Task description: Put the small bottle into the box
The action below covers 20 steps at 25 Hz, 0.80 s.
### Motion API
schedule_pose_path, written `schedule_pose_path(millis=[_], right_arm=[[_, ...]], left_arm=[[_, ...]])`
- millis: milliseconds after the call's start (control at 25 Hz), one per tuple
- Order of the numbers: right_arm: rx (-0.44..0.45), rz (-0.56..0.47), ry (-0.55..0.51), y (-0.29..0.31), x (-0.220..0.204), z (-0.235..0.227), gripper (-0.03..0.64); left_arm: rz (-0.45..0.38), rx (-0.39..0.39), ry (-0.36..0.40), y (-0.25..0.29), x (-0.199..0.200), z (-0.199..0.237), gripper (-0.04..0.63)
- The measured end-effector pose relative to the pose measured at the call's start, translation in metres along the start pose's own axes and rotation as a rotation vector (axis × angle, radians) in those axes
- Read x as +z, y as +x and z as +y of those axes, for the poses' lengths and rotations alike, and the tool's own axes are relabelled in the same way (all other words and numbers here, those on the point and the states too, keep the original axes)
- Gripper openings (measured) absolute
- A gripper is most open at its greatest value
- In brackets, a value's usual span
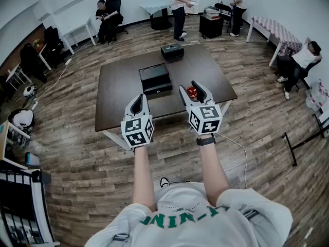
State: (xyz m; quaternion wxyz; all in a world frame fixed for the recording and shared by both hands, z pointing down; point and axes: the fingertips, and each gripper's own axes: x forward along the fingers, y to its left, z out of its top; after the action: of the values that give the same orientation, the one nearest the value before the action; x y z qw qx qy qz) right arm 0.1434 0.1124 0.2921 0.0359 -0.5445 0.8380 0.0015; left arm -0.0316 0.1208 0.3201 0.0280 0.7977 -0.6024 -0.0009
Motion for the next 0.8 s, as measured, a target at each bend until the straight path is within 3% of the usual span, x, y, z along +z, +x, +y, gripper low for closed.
schedule_pose_path(millis=[440, 640, 800], right_arm=[[0.026, 0.023, -0.001, -0.015, -0.005, -0.018, 0.218], [0.068, 0.050, 0.064, -0.009, -0.028, -0.018, 0.218], [0.031, 0.072, 0.058, 0.007, -0.041, -0.036, 0.218]], left_arm=[[0.003, -0.019, 0.016, 0.009, -0.001, -0.040, 0.008], [-0.002, -0.008, 0.050, 0.013, -0.004, -0.046, 0.008], [-0.002, -0.008, 0.022, 0.039, -0.010, -0.045, 0.008]])
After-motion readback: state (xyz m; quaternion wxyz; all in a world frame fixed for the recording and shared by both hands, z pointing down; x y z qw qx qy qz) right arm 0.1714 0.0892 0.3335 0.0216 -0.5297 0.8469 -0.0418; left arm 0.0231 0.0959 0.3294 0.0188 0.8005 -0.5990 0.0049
